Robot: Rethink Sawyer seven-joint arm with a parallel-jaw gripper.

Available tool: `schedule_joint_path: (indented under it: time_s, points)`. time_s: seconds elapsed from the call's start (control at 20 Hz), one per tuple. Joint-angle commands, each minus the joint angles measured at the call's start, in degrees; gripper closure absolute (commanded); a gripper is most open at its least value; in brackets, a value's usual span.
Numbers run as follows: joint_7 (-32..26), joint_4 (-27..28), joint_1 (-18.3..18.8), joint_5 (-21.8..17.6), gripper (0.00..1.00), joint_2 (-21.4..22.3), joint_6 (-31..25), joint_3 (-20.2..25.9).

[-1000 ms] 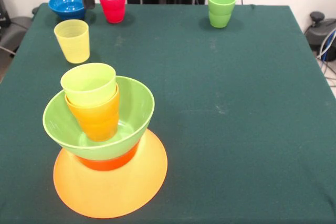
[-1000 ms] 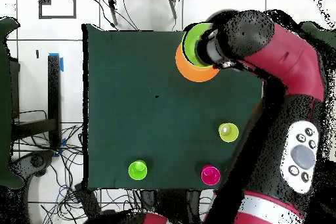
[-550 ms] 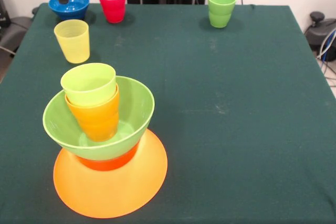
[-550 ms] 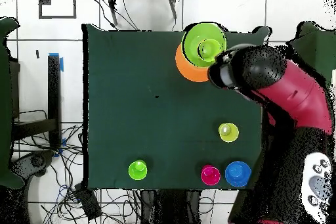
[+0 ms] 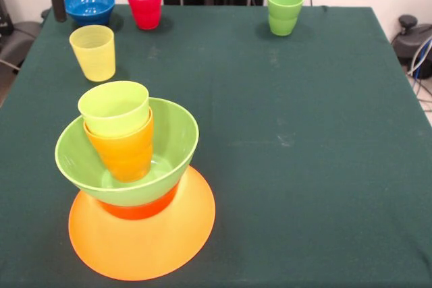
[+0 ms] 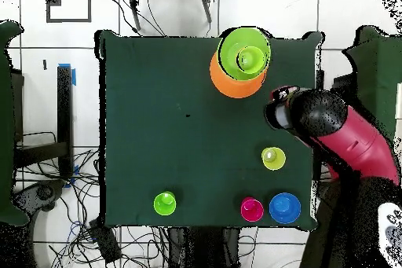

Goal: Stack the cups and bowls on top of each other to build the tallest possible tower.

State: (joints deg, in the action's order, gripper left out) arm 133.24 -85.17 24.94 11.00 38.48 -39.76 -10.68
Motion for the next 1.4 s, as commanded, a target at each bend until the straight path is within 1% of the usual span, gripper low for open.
schedule_joint_path:
  time_s: [0.05, 0.35, 0.55, 0.75, 0.9, 1.05, 1.4]
  points:
    - [-10.78, -9.55, 1.87, -5.52, 0.0, -0.62, 3.5, 9.47]
    - [-8.81, -12.32, 4.08, -6.89, 0.0, -1.0, 5.97, 11.62]
    - [-6.22, -13.78, 3.57, -7.52, 0.0, 0.39, 5.8, 11.33]
    - [-2.8, -15.24, 1.63, -7.37, 0.0, 2.27, 5.21, 10.1]
    - [0.59, -16.41, -0.57, -6.53, 0.0, 3.21, 5.23, 8.84]
    - [2.8, -17.08, -2.26, -5.83, 0.0, 3.8, 5.27, 8.0]
    - [6.05, -18.72, -4.95, -3.81, 0.0, 4.09, 6.42, 7.24]
